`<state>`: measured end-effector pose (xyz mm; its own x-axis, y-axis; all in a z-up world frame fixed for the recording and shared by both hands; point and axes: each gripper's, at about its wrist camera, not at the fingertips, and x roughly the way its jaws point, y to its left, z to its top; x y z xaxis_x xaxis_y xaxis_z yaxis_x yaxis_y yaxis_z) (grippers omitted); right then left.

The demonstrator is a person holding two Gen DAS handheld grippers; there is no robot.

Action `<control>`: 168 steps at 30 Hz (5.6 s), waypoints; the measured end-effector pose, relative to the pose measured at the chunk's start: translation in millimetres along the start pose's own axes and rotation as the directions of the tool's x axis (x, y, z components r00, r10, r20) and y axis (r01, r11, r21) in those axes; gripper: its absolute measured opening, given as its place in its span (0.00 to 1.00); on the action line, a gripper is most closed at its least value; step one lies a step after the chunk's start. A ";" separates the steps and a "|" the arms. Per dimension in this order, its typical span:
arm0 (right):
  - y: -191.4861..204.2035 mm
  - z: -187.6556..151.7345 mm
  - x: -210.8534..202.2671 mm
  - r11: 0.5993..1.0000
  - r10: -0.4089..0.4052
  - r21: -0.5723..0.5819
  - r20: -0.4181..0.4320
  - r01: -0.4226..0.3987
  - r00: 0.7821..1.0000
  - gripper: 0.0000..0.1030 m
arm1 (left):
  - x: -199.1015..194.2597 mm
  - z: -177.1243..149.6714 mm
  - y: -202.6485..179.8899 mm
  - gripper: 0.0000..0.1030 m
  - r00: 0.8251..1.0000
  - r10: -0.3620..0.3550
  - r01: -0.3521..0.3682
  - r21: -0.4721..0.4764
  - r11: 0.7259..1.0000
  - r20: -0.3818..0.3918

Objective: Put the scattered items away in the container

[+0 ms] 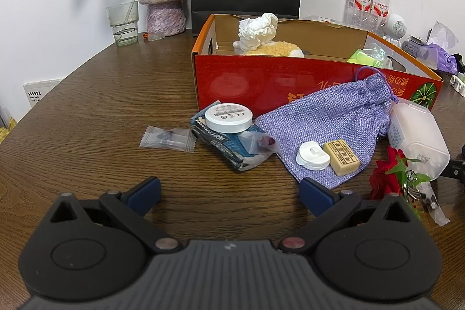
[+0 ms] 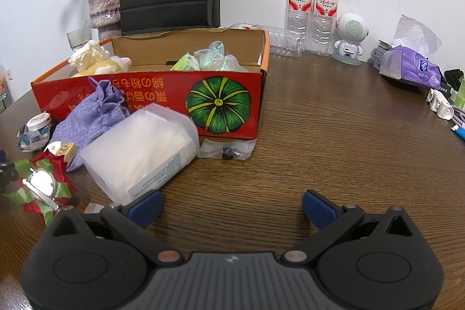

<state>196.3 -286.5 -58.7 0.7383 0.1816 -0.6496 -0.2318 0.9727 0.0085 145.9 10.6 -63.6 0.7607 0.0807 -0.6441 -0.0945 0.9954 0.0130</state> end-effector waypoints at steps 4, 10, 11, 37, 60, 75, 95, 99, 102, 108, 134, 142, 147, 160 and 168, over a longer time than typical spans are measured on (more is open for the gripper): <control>0.1 -0.1 0.0 1.000 0.000 0.000 0.000 0.000 1.000 1.00 | -0.2 0.1 0.2 1.00 1.000 0.000 0.000 0.000 1.000 0.000; 1.0 1.0 1.8 1.000 -0.019 0.015 0.000 0.019 1.000 1.00 | -0.5 0.0 0.4 1.00 1.000 -0.001 0.001 0.006 1.000 0.003; 0.9 0.6 1.4 1.000 -0.019 0.016 0.000 0.019 1.000 1.00 | -1.0 -0.1 0.2 1.00 1.000 -0.005 0.005 0.017 1.000 0.005; 60.8 28.0 -23.0 0.998 -0.004 0.063 0.087 -0.001 0.996 0.98 | 23.1 51.7 16.6 0.55 0.990 -0.132 0.124 0.131 0.984 0.056; 54.9 21.2 -36.5 0.985 -0.002 0.169 0.120 -0.018 0.993 0.62 | -39.5 41.9 32.6 0.39 0.951 -0.232 0.210 0.121 0.970 0.207; 50.7 31.6 -75.0 0.990 0.033 0.127 0.248 -0.067 0.968 0.61 | -69.3 53.6 16.3 0.39 0.921 -0.293 0.259 0.158 0.953 0.258; 52.9 203.3 81.4 0.999 0.038 0.013 0.199 -0.041 0.979 0.61 | 104.6 200.2 -39.0 0.39 0.976 -0.206 0.200 0.090 0.976 0.064; 50.4 200.6 112.7 0.999 0.010 0.044 0.153 -0.017 0.988 0.61 | 126.0 197.8 -32.2 0.40 0.979 -0.202 0.202 0.025 0.979 0.025; 40.0 199.6 110.3 0.993 0.010 0.119 0.152 -0.029 0.988 0.81 | 117.9 197.7 -22.8 0.63 0.978 -0.202 0.202 0.003 0.979 0.052; 27.1 184.2 45.2 0.989 0.069 0.112 0.238 -0.098 0.969 0.95 | 45.7 179.2 0.7 0.99 0.959 -0.216 0.210 0.052 0.976 0.184; 73.0 -23.0 -69.5 0.994 0.102 -0.041 0.086 -0.099 0.991 0.78 | -37.8 13.3 -33.8 0.92 0.925 -0.376 0.374 0.032 0.927 0.058; 87.0 -23.1 -47.0 0.994 0.087 -0.072 0.021 -0.086 0.996 0.25 | -14.8 7.9 -50.0 0.47 0.937 -0.349 0.349 0.012 0.937 -0.003; 80.1 -28.7 -52.9 0.992 0.123 -0.039 0.029 -0.122 0.992 0.12 | -21.7 3.2 -47.2 0.40 0.934 -0.356 0.356 -0.003 0.935 0.025; 74.5 -29.8 -73.7 0.988 0.151 -0.013 0.083 -0.151 0.985 0.08 | -46.9 -7.2 -33.9 0.39 0.924 -0.379 0.380 -0.005 0.925 0.047; 69.5 -13.7 -83.3 0.988 0.152 0.005 0.137 -0.154 0.979 0.07 | -55.8 7.3 -23.7 0.39 0.915 -0.396 0.397 0.000 0.918 0.082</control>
<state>110.1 -236.0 -14.4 0.7744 0.3456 -0.5300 -0.3400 0.9337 0.1120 110.3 -17.2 -22.4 0.7861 -0.3159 -0.5312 0.2150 0.9456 -0.2441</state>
